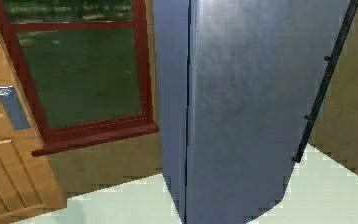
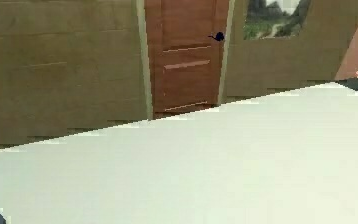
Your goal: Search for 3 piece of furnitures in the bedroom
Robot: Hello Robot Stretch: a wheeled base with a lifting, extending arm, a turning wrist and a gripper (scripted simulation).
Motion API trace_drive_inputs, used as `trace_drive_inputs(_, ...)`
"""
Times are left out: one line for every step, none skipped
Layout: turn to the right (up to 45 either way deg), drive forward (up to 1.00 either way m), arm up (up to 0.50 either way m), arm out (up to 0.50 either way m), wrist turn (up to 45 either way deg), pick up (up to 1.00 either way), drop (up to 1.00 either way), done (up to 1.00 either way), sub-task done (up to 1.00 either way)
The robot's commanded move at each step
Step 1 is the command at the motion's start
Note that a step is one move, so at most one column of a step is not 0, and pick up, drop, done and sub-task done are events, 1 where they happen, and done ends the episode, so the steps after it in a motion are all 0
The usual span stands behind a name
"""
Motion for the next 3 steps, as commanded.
trace_drive_inputs(-45.0,0.00,0.00,0.00,0.0,0.00,0.00,0.00,0.00)
trace_drive_inputs(0.0,0.30,0.00,0.00,0.0,0.00,0.00,0.00,0.00)
trace_drive_inputs(-45.0,0.00,0.00,0.00,0.0,0.00,0.00,0.00,0.00)
